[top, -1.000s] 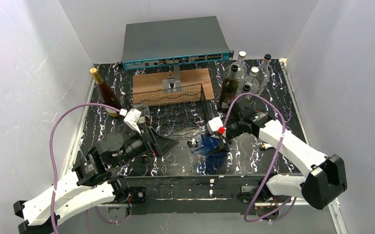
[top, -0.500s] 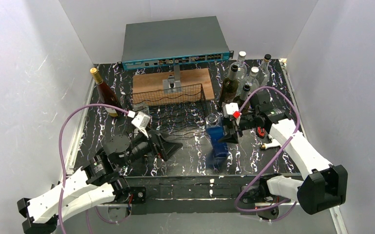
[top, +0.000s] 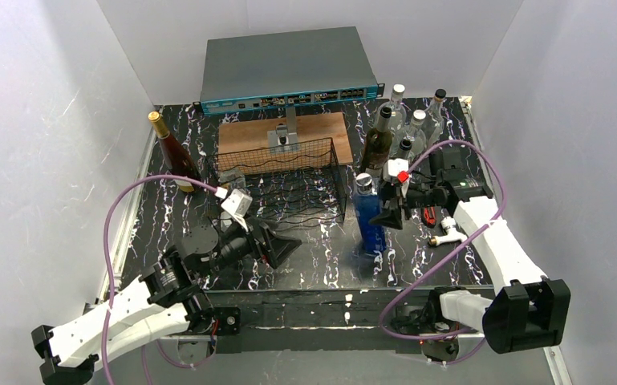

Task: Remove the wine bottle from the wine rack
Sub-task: Place the wine bottle at the center of the board.

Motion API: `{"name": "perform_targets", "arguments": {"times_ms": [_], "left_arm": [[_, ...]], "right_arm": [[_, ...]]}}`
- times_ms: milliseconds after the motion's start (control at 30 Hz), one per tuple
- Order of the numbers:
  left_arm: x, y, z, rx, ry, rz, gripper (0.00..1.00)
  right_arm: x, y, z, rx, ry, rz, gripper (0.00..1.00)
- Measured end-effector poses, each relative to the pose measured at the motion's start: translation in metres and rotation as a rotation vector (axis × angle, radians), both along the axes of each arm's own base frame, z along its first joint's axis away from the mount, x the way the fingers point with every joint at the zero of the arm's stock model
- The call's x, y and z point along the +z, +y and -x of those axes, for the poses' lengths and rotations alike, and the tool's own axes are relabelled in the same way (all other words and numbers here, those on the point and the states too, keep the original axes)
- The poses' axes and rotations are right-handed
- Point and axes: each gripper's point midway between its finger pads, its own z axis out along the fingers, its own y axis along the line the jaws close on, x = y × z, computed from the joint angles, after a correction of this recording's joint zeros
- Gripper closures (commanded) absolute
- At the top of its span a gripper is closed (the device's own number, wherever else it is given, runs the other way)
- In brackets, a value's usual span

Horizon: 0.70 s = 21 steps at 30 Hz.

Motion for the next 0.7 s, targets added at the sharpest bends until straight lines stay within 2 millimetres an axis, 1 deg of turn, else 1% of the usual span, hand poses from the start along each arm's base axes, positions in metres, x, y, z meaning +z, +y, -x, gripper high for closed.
{"name": "perform_targets", "arguments": {"times_ms": [233, 400, 500, 700], "left_arm": [[-0.011, 0.007, 0.002, 0.015, 0.008, 0.011, 0.01], [-0.011, 0.011, 0.003, 0.027, 0.004, 0.034, 0.01], [-0.011, 0.013, 0.004, 0.031, 0.003, 0.041, 0.01], [-0.005, 0.017, 0.005, 0.04, -0.009, 0.066, 0.01]], "right_arm": [[0.005, -0.021, -0.018, -0.099, -0.002, -0.021, 0.79], [0.009, -0.036, -0.027, -0.16, -0.003, -0.041, 0.79], [0.012, -0.05, -0.033, -0.213, -0.014, -0.051, 0.79], [0.009, -0.073, -0.037, -0.287, -0.006, -0.044, 0.79]]}}
